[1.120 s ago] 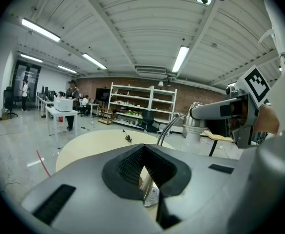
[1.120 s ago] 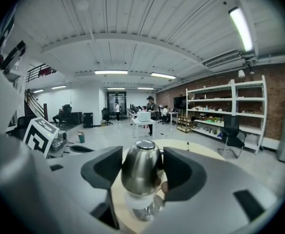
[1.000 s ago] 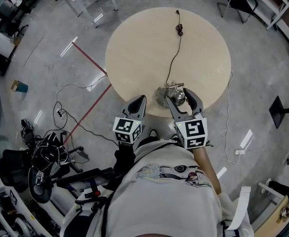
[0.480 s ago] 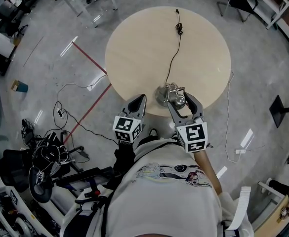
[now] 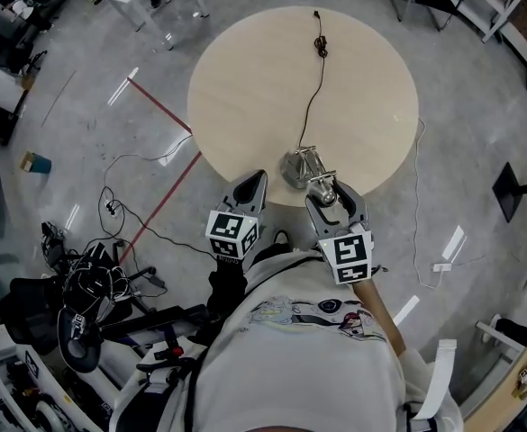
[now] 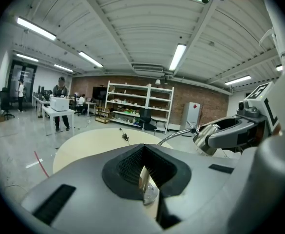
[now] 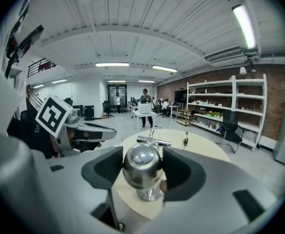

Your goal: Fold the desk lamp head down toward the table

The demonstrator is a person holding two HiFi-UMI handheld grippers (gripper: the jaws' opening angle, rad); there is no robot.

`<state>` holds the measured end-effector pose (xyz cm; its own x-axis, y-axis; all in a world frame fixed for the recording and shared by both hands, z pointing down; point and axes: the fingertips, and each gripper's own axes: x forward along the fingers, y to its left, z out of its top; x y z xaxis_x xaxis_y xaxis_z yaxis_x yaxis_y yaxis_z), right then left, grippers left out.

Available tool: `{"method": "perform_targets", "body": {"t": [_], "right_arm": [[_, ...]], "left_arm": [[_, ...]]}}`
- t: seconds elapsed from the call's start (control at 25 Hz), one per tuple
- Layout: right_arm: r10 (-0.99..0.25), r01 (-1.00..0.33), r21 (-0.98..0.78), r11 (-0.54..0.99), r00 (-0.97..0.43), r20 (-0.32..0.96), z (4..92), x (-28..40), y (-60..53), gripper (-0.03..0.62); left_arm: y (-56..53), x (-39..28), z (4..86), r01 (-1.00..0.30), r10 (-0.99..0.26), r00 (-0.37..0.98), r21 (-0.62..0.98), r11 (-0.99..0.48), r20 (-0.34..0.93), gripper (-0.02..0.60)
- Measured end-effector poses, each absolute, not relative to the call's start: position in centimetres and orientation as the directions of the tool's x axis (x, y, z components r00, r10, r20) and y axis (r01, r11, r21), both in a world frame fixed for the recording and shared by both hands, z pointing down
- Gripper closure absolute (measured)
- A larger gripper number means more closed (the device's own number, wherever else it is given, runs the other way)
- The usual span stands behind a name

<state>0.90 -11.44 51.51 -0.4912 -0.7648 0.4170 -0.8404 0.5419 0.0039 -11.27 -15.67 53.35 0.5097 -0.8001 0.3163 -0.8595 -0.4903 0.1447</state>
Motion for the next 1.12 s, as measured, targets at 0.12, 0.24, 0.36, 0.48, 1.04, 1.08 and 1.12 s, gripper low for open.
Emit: {"method": "perform_targets", "body": {"t": [0.12, 0.24, 0.36, 0.48, 1.04, 1.08, 1.12], "right_arm": [[-0.764, -0.841, 0.01, 0.541, -0.486, 0.424, 51.9, 1.0, -11.3, 0.332], [-0.764, -0.842, 0.011, 0.539, -0.483, 0.428, 52.7, 1.0, -11.2, 0.333], [-0.765, -0.844, 0.015, 0.536, -0.479, 0.43, 52.9, 1.1, -10.9, 0.335], [-0.766, -0.845, 0.022, 0.535, -0.474, 0.434, 52.9, 1.3, -10.6, 0.336], [-0.76, -0.835, 0.064, 0.547, -0.463, 0.455, 55.4, 1.4, -9.6, 0.342], [-0.76, -0.834, 0.069, 0.547, -0.461, 0.458, 55.6, 1.4, -9.6, 0.342], [-0.76, -0.834, 0.073, 0.547, -0.458, 0.461, 55.8, 1.4, -9.5, 0.343]], "left_arm": [[-15.6, -11.2, 53.4, -0.859, -0.799, 0.51, 0.142, -0.492, 0.32, 0.58], [-15.4, -11.4, 53.8, -0.86, -0.799, 0.508, 0.14, -0.49, 0.324, 0.58], [-15.0, -11.4, 53.7, -0.862, -0.799, 0.505, 0.141, -0.487, 0.326, 0.58], [-14.8, -11.4, 53.5, -0.863, -0.801, 0.503, 0.141, -0.485, 0.325, 0.58], [-14.1, -11.4, 53.9, -0.862, -0.795, 0.504, 0.142, -0.486, 0.338, 0.58], [-14.1, -11.4, 53.9, -0.862, -0.794, 0.505, 0.142, -0.487, 0.34, 0.58], [-14.1, -11.4, 53.9, -0.861, -0.792, 0.506, 0.143, -0.488, 0.341, 0.58]]}}
